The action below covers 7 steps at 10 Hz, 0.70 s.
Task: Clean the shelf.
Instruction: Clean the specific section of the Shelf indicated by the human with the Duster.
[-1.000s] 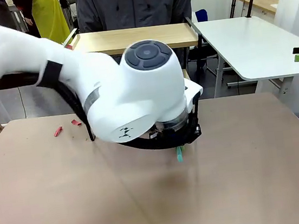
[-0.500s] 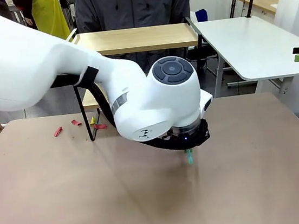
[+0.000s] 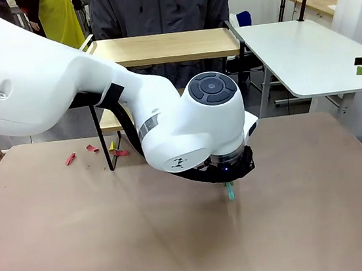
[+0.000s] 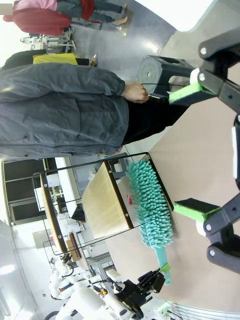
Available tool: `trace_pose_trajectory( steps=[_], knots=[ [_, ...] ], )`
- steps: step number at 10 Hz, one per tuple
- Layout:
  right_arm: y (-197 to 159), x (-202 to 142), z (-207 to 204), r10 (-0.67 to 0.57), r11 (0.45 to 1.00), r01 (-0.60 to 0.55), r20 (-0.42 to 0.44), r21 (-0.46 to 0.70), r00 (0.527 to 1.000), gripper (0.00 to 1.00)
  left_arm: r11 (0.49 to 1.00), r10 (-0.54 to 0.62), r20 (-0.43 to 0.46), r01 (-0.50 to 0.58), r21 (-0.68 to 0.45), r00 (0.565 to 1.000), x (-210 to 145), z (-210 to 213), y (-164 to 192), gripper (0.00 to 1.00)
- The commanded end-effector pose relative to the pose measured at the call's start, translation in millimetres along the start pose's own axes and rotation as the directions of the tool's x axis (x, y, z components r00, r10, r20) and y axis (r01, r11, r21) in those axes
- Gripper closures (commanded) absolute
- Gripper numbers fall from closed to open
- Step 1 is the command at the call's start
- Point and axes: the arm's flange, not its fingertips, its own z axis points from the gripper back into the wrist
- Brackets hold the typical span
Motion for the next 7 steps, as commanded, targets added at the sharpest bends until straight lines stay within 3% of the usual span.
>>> trace_pose_trajectory(
  steps=[1, 4, 7],
  knots=[
    [1, 2, -1, 0.000, 1.000, 0.000, -0.004, -0.001, 1.000, 0.00, 0.998, 0.009, -0.019, -0.007, 0.064, 1.000, 12, 6, 25, 0.87],
    [1, 2, -1, 0.000, 1.000, 0.000, -0.004, -0.001, 1.000, 0.00, 0.991, 0.069, -0.063, -0.061, 0.120, 0.996, 17, 10, 72, 0.87],
    [1, 2, -1, 0.000, 1.000, 0.000, -0.004, -0.001, 1.000, 0.00, 0.953, 0.129, -0.106, -0.094, 0.287, 0.986, 10, 8, 131, 0.87]
  ],
)
